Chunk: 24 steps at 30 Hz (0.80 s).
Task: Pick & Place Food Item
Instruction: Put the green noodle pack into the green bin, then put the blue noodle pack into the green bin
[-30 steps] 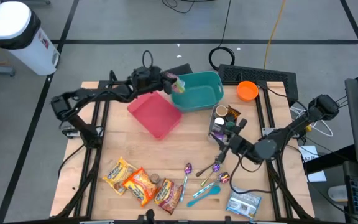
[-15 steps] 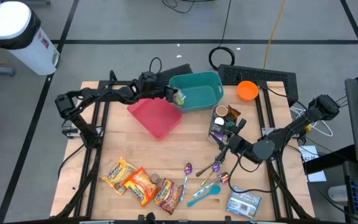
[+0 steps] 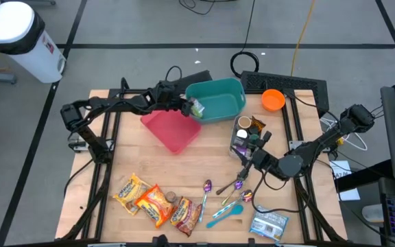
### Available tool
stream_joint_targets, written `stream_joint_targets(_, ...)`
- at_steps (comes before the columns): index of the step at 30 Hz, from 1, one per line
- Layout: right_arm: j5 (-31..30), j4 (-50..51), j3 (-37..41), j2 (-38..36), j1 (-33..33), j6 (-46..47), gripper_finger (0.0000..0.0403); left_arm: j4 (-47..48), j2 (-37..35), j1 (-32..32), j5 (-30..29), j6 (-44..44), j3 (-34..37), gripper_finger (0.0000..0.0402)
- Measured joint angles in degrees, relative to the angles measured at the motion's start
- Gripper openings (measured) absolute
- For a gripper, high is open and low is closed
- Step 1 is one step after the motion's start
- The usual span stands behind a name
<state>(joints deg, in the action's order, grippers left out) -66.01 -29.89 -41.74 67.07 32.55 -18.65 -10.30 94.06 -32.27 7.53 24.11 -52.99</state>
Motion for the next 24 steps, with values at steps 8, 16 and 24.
stream_joint_targets(8, -1.0, 0.6, 0.0, 0.0, 2.0, 0.0, 0.0191, 0.7, -4.0, -1.2, 2.3, 0.2, 0.1, 0.0257)
stream_joint_targets(16, -9.9, 0.6, 0.0, 0.0, 4.9, -1.8, 0.0189, 1.7, -11.5, -0.9, 2.4, -0.2, 0.1, 0.0284)
stream_joint_targets(24, -23.7, -15.3, 0.0, -0.2, 21.3, -12.6, 0.0203, 1.2, -20.5, 8.4, 2.3, -7.9, 1.5, 0.0285)
